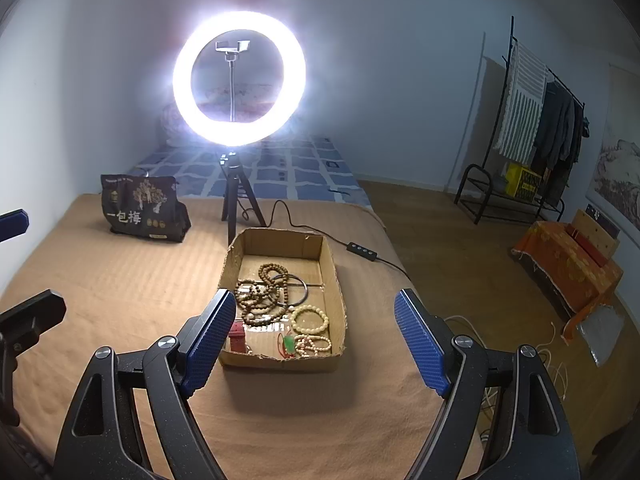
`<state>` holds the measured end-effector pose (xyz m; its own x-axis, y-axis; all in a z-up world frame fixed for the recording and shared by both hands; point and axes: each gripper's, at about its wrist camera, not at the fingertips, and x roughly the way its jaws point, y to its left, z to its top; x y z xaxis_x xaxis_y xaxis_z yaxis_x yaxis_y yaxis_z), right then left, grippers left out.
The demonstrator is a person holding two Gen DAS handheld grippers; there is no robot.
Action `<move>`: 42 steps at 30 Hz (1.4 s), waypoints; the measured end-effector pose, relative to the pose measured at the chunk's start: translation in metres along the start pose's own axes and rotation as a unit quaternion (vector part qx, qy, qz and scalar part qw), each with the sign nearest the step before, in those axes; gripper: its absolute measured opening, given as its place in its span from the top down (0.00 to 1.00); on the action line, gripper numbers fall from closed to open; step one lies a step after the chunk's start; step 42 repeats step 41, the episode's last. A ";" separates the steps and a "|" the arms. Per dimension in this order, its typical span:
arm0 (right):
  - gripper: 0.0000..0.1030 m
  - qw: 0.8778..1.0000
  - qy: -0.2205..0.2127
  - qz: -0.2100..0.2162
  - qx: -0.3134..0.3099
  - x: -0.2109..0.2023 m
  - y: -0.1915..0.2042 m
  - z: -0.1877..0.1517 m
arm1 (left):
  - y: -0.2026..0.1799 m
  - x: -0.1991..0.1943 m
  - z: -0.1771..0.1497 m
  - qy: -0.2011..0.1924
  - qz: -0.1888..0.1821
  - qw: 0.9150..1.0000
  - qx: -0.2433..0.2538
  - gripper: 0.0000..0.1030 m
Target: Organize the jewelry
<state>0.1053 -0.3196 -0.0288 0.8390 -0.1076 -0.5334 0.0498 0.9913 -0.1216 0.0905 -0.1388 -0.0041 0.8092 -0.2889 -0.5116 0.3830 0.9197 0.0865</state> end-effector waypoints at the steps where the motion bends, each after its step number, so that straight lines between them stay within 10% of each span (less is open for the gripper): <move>1: 0.21 1.000 0.000 0.000 0.000 0.000 0.001 0.000 | 0.000 0.000 0.000 0.000 0.000 1.000 0.000 0.01; 42: 0.20 1.000 0.013 0.003 -0.021 0.002 0.007 0.001 | 0.002 0.009 -0.006 0.013 0.011 1.000 0.000 0.01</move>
